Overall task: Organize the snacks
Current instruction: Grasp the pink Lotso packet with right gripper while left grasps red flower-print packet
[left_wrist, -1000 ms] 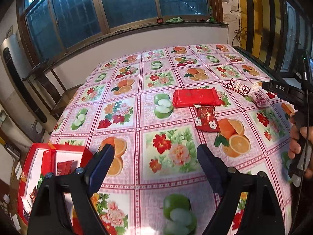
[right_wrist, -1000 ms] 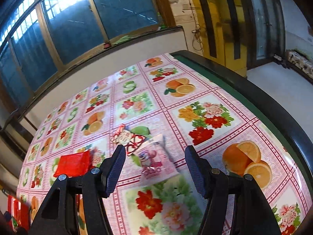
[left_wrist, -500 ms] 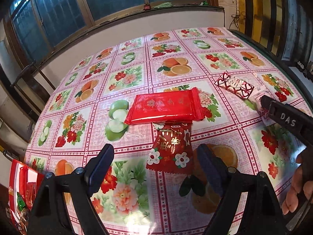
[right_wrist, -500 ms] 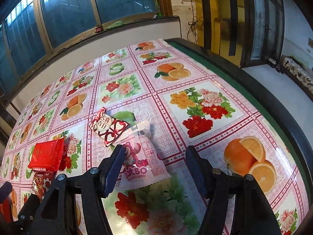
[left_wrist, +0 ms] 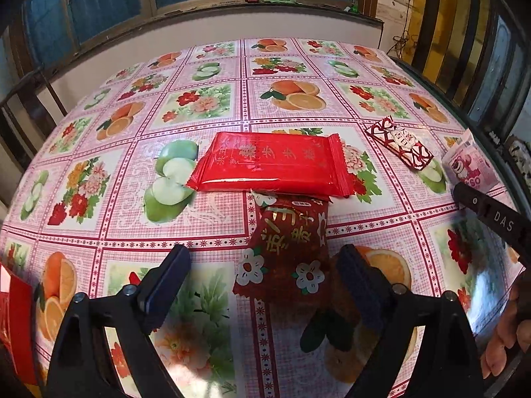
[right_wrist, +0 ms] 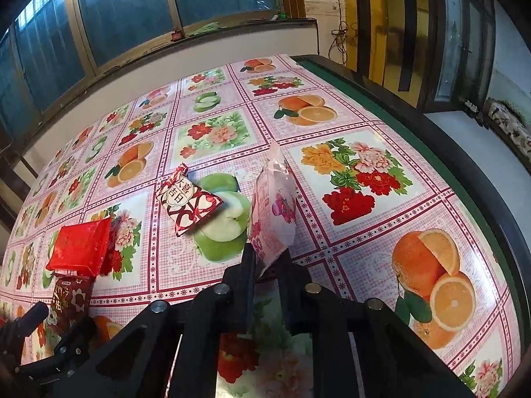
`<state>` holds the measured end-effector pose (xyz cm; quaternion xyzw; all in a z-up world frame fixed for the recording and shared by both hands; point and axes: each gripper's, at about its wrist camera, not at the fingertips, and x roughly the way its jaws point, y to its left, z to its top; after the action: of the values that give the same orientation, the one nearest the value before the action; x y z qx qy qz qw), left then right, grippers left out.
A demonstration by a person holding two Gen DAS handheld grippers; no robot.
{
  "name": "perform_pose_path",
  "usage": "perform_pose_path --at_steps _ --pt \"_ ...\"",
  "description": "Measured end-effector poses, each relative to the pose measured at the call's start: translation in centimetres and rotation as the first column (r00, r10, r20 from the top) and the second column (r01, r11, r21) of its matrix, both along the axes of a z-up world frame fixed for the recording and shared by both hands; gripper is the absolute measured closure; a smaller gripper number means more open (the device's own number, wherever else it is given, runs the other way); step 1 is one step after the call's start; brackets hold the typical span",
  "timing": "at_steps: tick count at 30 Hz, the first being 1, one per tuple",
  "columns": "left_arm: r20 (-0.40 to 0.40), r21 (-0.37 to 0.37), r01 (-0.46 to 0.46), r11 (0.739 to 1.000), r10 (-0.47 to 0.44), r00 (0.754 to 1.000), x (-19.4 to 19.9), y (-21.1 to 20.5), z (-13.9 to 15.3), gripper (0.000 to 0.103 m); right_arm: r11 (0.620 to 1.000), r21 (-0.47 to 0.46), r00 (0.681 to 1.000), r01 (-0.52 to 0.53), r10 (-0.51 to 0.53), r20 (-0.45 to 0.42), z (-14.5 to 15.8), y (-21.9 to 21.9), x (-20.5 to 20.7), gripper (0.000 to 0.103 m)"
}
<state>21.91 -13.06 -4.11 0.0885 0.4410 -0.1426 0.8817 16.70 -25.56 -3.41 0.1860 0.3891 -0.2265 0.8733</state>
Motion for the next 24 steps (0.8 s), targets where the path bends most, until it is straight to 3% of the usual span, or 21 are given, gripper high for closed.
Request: perform_pose_path --at_steps 2,4,5,8,12,16,18,24 --pt "0.008 -0.010 0.010 1.000 -0.010 1.000 0.0 0.2 0.1 0.019 1.000 0.018 1.000 0.000 0.000 0.006 0.1 -0.2 -0.2 0.090" --pt "0.022 -0.019 0.007 1.000 -0.007 1.000 0.1 0.5 0.3 0.035 0.998 0.061 1.000 -0.005 0.004 0.019 0.1 -0.7 -0.4 0.090" --pt "0.026 -0.022 0.006 1.000 -0.006 1.000 0.1 0.6 0.4 0.041 0.995 0.104 0.999 -0.007 0.004 0.033 0.1 -1.1 -0.7 0.090" --pt "0.027 -0.032 0.020 0.999 -0.020 0.999 0.1 0.9 0.5 0.046 0.966 0.259 0.997 -0.015 -0.005 0.076 -0.1 -2.5 -1.6 0.090" --pt "0.027 -0.071 0.050 0.996 -0.049 0.998 -0.2 1.3 0.8 0.074 0.878 0.473 0.989 -0.073 0.002 0.148 -0.7 -3.8 -2.6 0.090" --pt "0.012 -0.107 0.055 0.993 -0.054 0.998 -0.4 1.9 0.9 0.079 0.765 0.629 0.974 -0.140 -0.009 0.227 -1.1 -4.3 -2.9 0.090" --pt "0.001 -0.133 0.058 0.989 -0.059 0.998 -0.4 2.2 0.9 0.087 0.731 0.660 0.969 -0.174 0.007 0.247 -1.1 -3.9 -2.8 0.090" --pt "-0.011 -0.160 0.055 0.986 -0.058 0.998 -0.3 2.6 0.8 0.089 0.754 0.623 0.968 -0.206 0.066 0.240 -0.1 -1.9 -2.2 0.090"
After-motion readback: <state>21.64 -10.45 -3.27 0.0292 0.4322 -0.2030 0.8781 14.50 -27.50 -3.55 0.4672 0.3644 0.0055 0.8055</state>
